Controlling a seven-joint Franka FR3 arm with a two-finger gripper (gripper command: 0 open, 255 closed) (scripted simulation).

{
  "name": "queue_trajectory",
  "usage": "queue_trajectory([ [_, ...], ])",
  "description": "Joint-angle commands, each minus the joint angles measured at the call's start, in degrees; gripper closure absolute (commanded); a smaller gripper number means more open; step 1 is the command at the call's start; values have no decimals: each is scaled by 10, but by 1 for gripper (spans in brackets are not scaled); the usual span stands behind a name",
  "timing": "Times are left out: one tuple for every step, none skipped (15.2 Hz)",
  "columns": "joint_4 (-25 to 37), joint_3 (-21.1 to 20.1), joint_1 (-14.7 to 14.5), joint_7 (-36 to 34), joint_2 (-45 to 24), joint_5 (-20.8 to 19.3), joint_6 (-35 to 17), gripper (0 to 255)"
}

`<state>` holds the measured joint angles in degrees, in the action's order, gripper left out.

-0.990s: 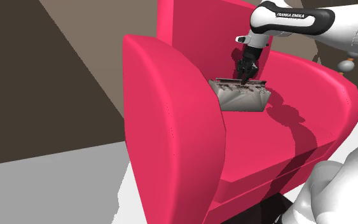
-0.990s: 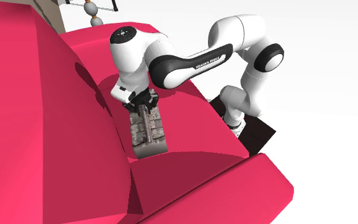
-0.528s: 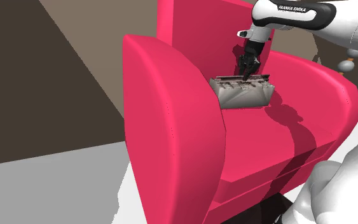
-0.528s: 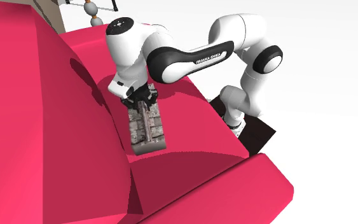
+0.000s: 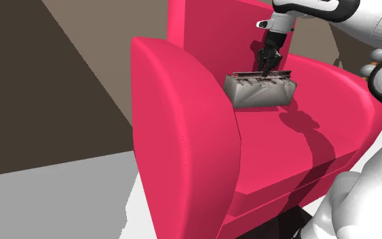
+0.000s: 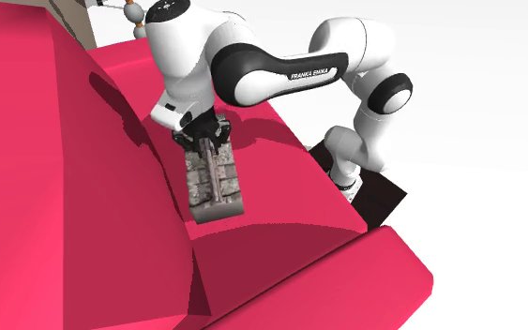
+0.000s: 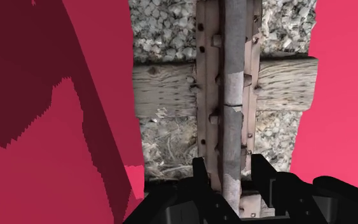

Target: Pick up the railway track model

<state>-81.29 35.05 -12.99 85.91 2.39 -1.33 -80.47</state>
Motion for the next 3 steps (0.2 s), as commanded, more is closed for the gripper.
queue_trajectory([
  [30, 4, 3, 6, -10, 6, 19, 255],
  [32, 4, 3, 6, -11, 7, 20, 255],
  [32, 4, 3, 6, -11, 7, 20, 255],
])
